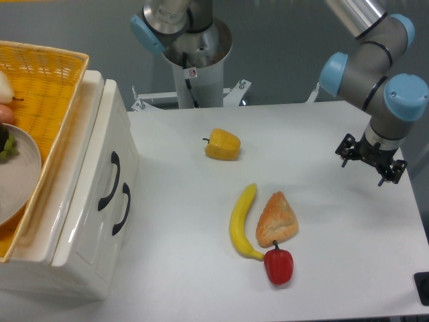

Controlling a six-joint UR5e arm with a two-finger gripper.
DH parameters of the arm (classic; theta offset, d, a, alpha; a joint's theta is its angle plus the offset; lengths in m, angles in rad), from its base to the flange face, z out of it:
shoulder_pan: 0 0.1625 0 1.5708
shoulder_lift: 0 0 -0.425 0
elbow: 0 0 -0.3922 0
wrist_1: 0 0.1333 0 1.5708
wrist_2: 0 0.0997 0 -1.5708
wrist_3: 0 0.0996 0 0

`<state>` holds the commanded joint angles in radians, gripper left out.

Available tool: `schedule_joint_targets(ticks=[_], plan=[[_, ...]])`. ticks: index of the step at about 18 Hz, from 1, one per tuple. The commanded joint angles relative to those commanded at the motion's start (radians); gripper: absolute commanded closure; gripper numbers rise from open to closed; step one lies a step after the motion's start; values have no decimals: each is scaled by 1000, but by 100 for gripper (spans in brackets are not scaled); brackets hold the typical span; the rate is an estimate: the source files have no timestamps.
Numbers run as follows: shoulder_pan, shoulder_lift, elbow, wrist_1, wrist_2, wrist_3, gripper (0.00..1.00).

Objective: Slide the top white drawer open

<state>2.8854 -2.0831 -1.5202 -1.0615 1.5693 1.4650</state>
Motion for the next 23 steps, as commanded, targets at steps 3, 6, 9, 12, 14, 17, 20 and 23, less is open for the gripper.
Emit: schedule_joint_targets(ticks=[3, 6, 9, 12, 14, 17, 20, 23], plan=[[-2, 0, 0, 0, 0, 0, 0], [-2, 0, 0, 0, 0, -3, 0], [-3, 3, -12, 0, -6, -9, 0], [-3, 6, -14, 0, -26, -25, 0], [-3, 6, -14, 0, -26, -25, 0], [-3, 5, -14, 0, -25, -25, 0], [-5, 11, -14, -2, -25, -63, 0], [-53, 24, -14, -9, -17, -225, 0]])
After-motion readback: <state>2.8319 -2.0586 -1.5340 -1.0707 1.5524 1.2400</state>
